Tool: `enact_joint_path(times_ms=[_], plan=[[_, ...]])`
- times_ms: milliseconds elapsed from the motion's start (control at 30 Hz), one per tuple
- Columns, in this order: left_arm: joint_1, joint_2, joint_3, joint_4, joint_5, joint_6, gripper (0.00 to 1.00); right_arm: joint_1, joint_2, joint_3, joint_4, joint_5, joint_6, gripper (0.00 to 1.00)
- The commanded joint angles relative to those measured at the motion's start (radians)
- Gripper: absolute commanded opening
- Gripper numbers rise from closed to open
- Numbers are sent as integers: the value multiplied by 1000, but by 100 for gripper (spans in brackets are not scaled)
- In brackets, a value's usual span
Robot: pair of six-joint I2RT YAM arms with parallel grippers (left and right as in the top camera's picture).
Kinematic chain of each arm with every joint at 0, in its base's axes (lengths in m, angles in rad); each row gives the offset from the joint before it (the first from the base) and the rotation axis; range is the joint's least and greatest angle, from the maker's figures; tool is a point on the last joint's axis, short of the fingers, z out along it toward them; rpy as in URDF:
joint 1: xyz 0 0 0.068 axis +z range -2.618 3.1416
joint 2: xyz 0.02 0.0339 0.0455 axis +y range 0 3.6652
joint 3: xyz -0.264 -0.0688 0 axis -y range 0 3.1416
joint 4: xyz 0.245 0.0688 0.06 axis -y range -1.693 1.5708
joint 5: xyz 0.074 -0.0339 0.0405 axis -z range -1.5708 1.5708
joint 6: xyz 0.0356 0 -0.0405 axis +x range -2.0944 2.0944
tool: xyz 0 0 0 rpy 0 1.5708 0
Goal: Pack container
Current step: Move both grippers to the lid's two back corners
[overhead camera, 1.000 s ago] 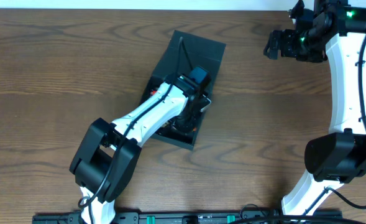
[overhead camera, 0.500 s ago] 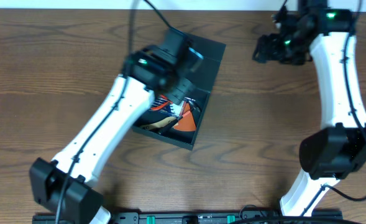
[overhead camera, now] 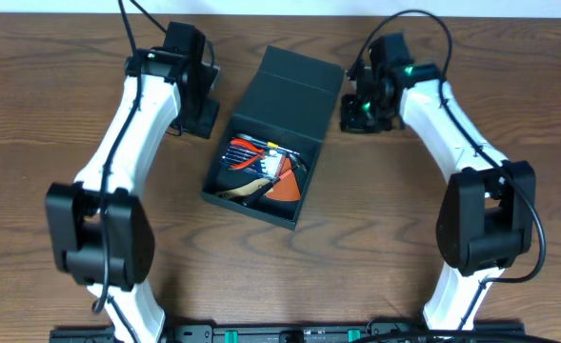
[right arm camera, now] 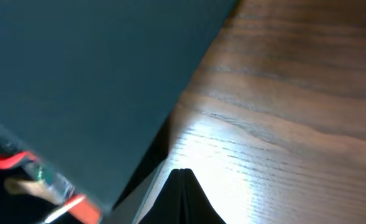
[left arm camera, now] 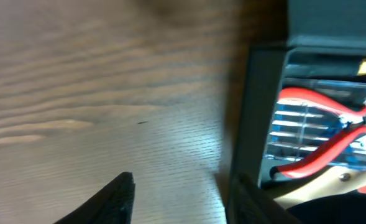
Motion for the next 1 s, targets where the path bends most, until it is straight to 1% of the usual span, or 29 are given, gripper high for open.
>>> enact_joint_path(times_ms=[0, 67, 133, 200, 267, 333, 467, 567, 733, 833, 867, 967], plan=[[0, 72, -9, -15, 78, 10, 45, 1, 8, -64, 58, -11, 95, 1], [-5, 109, -9, -23, 85, 10, 42, 1, 8, -93, 100, -18, 98, 1], [-13, 133, -9, -26, 85, 10, 41, 6, 8, -127, 167, -51, 98, 1], [-20, 145, -9, -26, 87, 10, 41, 13, 8, -162, 270, -110, 101, 1], [-26, 148, -9, -22, 106, 9, 41, 23, 8, -201, 396, -140, 138, 1], [-32, 148, -9, -21, 161, 9, 41, 34, 8, -236, 522, -122, 183, 1], [-50, 148, -9, -14, 230, -3, 41, 34, 8, -265, 658, -76, 252, 1], [-77, 148, -9, -3, 264, -6, 41, 24, 8, -265, 702, -67, 251, 1], [-103, 148, -9, 19, 244, -6, 41, 3, 8, -265, 719, -65, 250, 1], [-82, 148, -9, 36, 159, -26, 42, -23, 8, -265, 692, -65, 251, 1], [-68, 148, -9, 40, 141, -24, 46, -35, 8, -265, 675, -65, 251, 1], [-21, 148, -9, 75, 140, -24, 47, -68, 9, -266, 632, -66, 251, 1]])
